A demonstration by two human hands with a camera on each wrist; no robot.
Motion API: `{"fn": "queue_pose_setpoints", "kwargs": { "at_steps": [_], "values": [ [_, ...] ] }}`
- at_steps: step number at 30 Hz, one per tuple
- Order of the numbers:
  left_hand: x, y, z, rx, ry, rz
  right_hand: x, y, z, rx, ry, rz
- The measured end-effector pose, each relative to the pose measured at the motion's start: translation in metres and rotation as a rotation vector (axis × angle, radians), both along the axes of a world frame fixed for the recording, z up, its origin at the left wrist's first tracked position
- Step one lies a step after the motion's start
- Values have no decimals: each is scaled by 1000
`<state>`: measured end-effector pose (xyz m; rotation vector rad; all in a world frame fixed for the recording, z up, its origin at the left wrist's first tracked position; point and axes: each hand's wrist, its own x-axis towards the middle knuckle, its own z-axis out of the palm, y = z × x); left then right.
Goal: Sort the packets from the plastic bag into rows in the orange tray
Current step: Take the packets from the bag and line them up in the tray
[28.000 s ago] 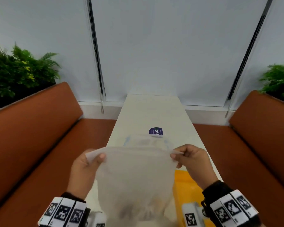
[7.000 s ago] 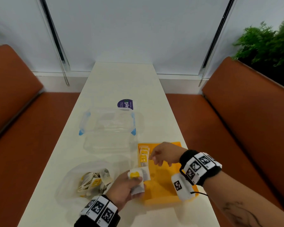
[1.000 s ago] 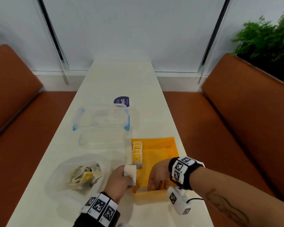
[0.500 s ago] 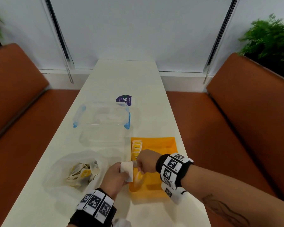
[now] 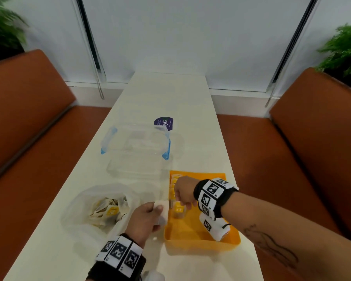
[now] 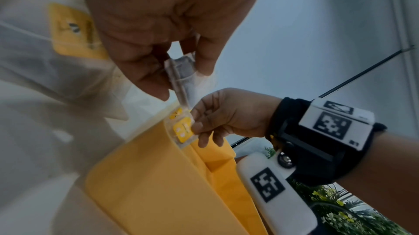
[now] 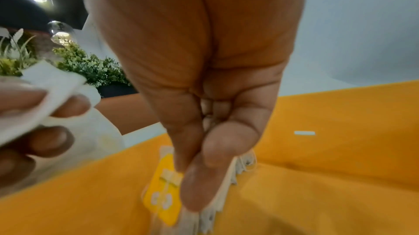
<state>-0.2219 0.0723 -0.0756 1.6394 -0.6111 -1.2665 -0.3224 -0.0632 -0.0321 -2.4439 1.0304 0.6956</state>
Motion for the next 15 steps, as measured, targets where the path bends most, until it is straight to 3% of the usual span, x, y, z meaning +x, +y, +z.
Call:
{"fn": "queue_pose_setpoints", "kwargs": {
  "at_steps": [6, 10, 12, 15],
  "values": [
    [-1, 1, -2, 6, 52, -50, 12, -7, 1, -24, 22, -76],
    [-1, -2, -4, 14, 60, -53, 13, -7, -6, -23, 81, -27],
    [-1, -4, -2, 10, 37, -66, 11, -7, -5, -40, 9, -59],
    [-1, -6, 4, -14, 56, -69, 2, -12, 7, -102, -266, -108]
  ]
}}
